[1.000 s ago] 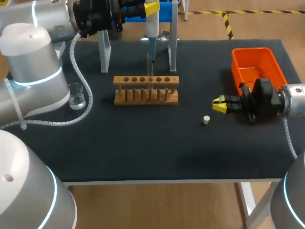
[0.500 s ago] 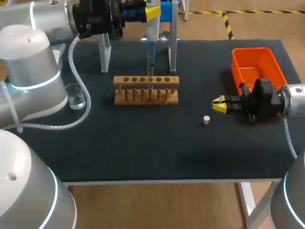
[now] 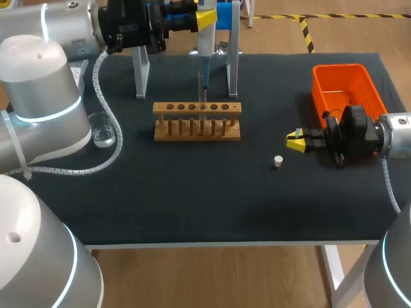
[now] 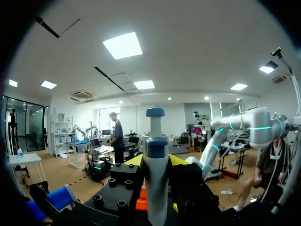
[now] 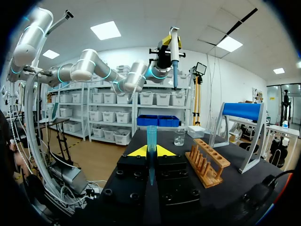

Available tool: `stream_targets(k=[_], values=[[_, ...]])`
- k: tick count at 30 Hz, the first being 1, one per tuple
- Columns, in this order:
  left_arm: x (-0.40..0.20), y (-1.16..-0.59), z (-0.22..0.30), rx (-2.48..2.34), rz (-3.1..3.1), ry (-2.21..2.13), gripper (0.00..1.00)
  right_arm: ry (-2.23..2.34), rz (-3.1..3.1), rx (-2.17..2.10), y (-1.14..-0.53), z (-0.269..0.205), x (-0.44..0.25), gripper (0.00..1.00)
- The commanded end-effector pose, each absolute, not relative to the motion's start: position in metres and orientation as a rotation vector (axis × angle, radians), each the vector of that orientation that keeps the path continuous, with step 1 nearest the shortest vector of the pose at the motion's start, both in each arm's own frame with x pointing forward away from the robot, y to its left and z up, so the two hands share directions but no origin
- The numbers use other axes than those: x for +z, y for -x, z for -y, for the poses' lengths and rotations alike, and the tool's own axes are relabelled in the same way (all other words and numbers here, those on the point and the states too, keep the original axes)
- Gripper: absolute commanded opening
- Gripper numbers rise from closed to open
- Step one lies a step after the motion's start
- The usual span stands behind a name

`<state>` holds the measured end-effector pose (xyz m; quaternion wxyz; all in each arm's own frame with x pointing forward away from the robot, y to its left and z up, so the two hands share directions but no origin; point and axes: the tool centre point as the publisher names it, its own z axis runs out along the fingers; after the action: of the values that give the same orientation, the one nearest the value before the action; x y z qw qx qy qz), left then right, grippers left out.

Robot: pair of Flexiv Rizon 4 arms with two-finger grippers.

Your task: Invert the test tube, pick up the pipette, mount the tip to pipette, aspirate from beaker and dispense into the tube, eject the tip, return the pipette, and cap with the stopper.

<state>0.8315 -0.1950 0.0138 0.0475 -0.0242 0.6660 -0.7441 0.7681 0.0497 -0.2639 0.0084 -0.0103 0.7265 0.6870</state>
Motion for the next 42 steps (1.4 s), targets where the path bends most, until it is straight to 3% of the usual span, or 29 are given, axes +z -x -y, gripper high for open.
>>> stream_targets(k=[1,33,42], values=[[0.013,-0.830,0.194,-2.270,-2.029,0.077,0.00,0.030,-2.272,2.142,-0.767,-0.050,-0.263,0.00],[0.011,-0.830,0.194,-2.278,-2.035,0.074,0.00,0.030,-2.272,2.142,-0.767,-0.050,-0.263,0.00],[0.011,-0.830,0.194,-2.278,-2.035,0.074,0.00,0.025,-2.291,2.130,-0.787,-0.082,-0.260,0.00]])
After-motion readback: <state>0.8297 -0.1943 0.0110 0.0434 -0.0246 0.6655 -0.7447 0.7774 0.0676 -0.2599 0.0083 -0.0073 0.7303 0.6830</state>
